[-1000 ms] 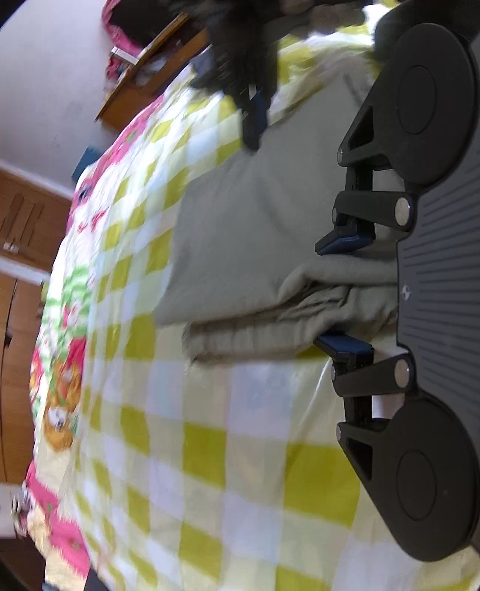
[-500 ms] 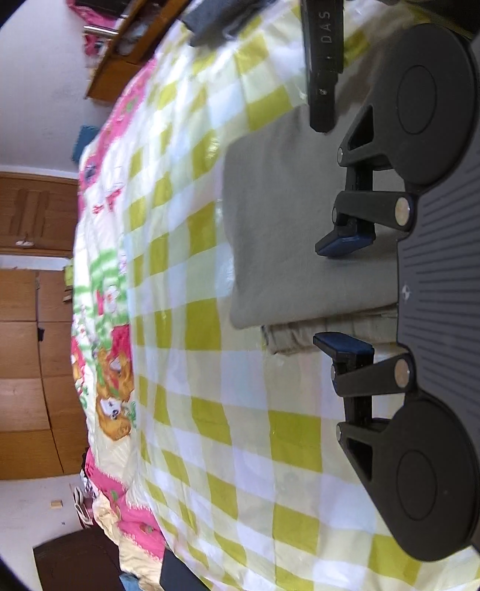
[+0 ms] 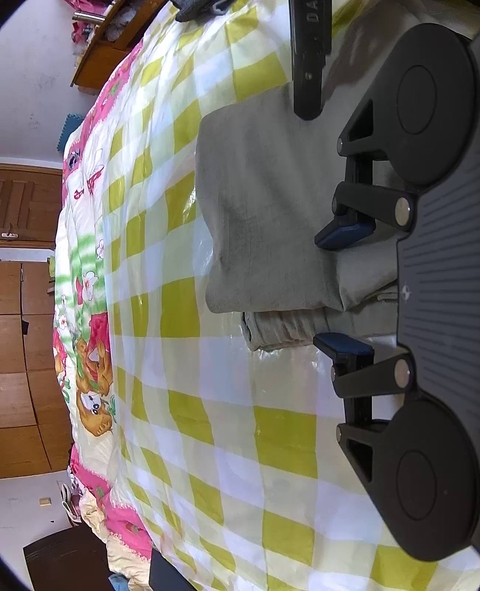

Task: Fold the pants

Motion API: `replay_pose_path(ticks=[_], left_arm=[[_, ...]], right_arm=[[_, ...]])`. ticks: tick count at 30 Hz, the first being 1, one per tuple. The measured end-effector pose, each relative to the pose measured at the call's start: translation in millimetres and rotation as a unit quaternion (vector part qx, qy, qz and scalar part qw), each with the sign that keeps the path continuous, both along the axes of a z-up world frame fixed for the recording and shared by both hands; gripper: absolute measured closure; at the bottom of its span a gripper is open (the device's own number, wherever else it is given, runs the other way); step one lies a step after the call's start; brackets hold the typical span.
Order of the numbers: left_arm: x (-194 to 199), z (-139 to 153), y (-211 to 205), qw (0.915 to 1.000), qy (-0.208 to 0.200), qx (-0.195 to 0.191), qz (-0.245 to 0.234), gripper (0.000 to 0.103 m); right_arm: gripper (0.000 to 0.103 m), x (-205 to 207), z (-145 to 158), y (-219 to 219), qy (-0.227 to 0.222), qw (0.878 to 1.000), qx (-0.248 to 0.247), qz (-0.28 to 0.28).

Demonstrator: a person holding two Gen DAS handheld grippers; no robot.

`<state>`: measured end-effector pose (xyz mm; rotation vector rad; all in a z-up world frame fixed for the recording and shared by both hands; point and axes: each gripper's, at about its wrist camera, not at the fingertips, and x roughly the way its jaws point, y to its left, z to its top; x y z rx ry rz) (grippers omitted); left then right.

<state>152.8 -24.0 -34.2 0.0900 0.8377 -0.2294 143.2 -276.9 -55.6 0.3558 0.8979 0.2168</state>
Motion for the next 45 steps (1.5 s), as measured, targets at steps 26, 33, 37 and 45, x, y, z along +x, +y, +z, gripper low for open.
replay_pose_path(ticks=[26, 33, 37, 45], left_arm=[[-49, 11, 8, 0.9997, -0.023, 0.007, -0.009, 0.038], [-50, 0, 15, 0.9999, -0.013, -0.004, -0.002, 0.037], [-49, -2, 14, 0.9999, -0.013, -0.004, -0.003, 0.037], [-48, 2, 23, 0.9997, -0.008, -0.021, 0.005, 0.034]], right_arm=[[0.044, -57, 20, 28, -0.015, 0.998, -0.057, 0.032], [0.041, -55, 10, 27, -0.005, 0.998, -0.047, 0.037], [0.039, -50, 8, 28, -0.004, 0.998, -0.045, 0.040], [0.038, -49, 12, 33, -0.004, 0.998, -0.049, 0.038]])
